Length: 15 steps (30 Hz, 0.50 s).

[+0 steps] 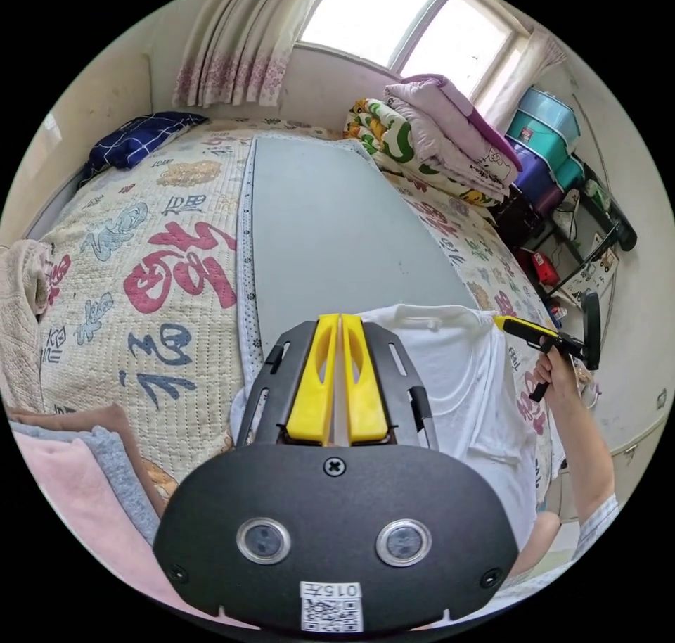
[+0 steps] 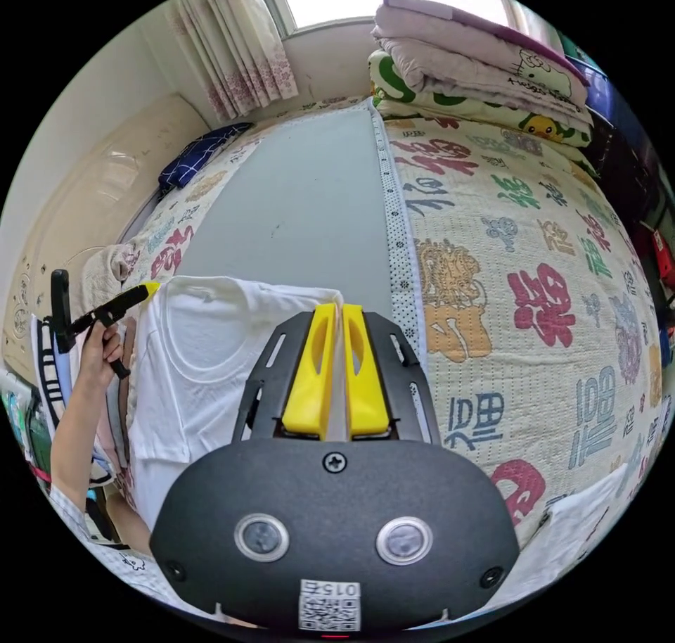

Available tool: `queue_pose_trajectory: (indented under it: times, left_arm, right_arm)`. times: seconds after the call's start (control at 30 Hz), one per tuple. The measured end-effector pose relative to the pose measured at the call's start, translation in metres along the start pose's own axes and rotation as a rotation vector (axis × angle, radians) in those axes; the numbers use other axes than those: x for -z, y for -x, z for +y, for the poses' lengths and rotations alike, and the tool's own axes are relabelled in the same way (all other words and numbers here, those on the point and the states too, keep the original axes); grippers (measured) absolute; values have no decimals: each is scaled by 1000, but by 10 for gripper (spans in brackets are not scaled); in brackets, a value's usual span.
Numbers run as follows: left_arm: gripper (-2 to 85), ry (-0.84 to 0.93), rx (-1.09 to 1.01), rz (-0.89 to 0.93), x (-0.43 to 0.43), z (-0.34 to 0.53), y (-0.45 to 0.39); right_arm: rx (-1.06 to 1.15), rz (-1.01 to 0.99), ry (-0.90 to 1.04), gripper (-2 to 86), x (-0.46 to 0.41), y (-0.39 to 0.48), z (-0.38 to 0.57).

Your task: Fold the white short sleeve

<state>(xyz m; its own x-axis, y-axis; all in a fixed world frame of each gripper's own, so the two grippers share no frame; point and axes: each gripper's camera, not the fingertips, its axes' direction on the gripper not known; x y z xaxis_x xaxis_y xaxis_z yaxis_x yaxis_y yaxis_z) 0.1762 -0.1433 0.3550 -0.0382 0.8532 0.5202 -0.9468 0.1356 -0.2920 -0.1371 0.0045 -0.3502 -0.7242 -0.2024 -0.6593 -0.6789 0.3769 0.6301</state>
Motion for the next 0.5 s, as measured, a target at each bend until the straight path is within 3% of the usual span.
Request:
queue_pose_trajectory:
  times: [0.3,0.5]
  left_arm:
    - [-2,-108,-68,-52,95,-1,-100]
    - [-3,-146,-227,33,223,110,-201]
  right_arm:
    - [48,-56,-80,6,127,19,76]
    - [170,-175,-110,7,258,25,216]
